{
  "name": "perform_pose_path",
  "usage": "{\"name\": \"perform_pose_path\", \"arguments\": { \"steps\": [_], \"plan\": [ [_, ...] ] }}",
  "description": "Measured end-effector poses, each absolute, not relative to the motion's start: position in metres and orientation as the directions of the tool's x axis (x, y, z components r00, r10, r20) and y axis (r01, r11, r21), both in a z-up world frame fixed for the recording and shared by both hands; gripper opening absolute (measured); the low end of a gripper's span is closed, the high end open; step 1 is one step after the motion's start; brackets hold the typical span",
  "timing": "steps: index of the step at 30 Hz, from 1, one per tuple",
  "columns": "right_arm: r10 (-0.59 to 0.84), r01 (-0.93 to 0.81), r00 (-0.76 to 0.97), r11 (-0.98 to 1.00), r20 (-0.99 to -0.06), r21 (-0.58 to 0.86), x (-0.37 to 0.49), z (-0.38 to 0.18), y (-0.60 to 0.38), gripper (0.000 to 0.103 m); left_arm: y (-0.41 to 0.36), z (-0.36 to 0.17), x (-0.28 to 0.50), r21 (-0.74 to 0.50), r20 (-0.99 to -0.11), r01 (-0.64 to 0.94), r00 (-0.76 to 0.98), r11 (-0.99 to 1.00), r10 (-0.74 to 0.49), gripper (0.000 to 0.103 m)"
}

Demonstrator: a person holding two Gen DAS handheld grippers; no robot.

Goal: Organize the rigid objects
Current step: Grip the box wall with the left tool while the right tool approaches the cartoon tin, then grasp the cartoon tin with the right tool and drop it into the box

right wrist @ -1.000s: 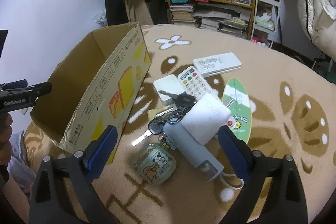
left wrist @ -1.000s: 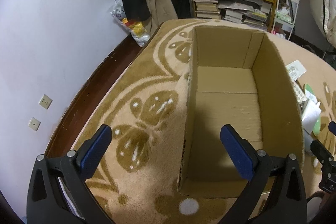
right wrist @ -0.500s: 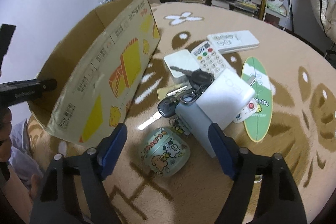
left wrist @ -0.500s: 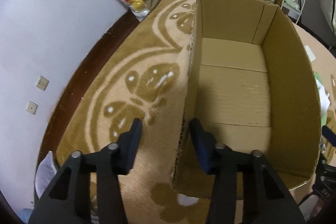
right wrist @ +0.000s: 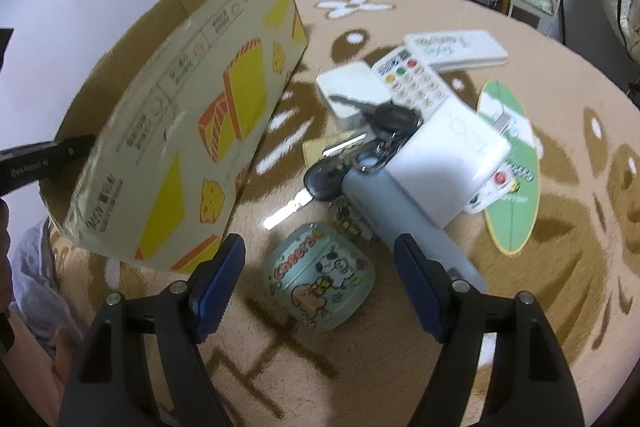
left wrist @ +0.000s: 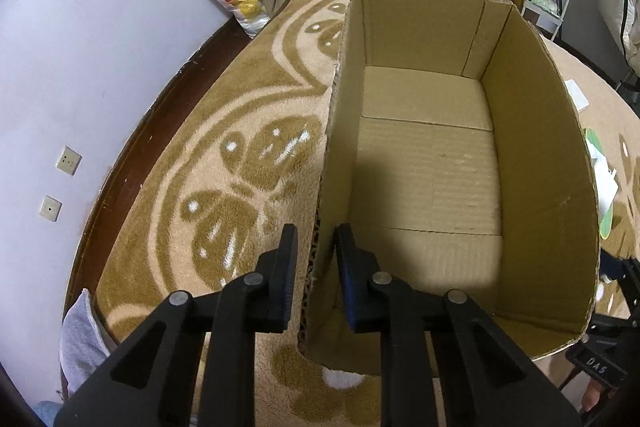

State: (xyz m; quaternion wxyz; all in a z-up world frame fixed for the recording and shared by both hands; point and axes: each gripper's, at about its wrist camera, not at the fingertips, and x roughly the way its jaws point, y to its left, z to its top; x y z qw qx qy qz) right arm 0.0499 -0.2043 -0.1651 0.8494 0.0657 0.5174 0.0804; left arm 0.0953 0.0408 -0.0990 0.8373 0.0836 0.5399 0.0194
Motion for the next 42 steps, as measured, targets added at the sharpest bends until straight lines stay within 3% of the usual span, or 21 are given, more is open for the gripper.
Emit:
{"name": "perform_pose_path", "arguments": {
  "steps": [5,6,7,22,42],
  "plan": [
    [0.190,-0.079,0.429,0.982,-0.883,0.172,0.053,-0.172,-0.199,0.076,0.043,-0.099,0.096,0.155,-0.904,0.048,0.411,0.987,0.121,0.018],
    [0.182,-0.080,0.422,0.983,-0.888,0.163,0.054,-0.174,-0.198,0.067,0.044,-0.099,0.096,0.152,-0.904,0.047,0.409,0.987,0.120,0.018],
    [0.176,-0.083,0.417,0.984,-0.892,0.156,0.055,-0.176,-0.197,0.066,0.044,-0.099,0.096,0.150,-0.905,0.046,0.409,0.988,0.119,0.018],
    [0.132,-0.066,0.524,0.991,-0.841,0.114,0.034,-0.143,-0.195,0.065,0.044,-0.101,0.096,0.154,-0.907,0.041,0.403,0.987,0.125,0.019],
    [0.126,-0.092,0.721,0.992,-0.681,0.085,0.041,-0.049,-0.182,0.065,0.043,-0.101,0.094,0.155,-0.909,0.038,0.398,0.987,0.127,0.019]
  ]
}}
